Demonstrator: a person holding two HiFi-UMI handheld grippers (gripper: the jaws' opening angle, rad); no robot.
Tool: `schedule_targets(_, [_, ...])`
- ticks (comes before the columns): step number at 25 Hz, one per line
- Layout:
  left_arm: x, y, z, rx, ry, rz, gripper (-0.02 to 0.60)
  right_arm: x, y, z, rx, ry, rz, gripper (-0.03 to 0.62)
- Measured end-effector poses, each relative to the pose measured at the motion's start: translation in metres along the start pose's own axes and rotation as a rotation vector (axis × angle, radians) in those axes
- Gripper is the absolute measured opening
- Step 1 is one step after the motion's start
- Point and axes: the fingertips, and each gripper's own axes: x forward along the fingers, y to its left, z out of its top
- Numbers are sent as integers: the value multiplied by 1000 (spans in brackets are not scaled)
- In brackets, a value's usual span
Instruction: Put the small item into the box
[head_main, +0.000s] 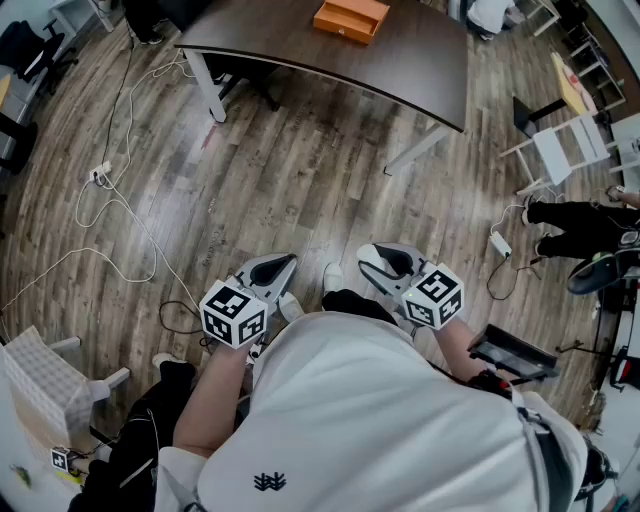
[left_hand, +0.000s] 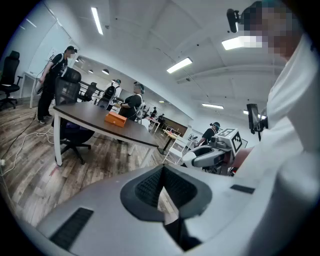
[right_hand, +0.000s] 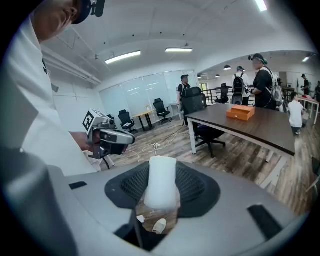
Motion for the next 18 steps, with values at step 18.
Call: schedule_targets(18, [110, -28, 57, 68, 33, 7, 3, -33, -111, 19, 25, -78, 27, 160])
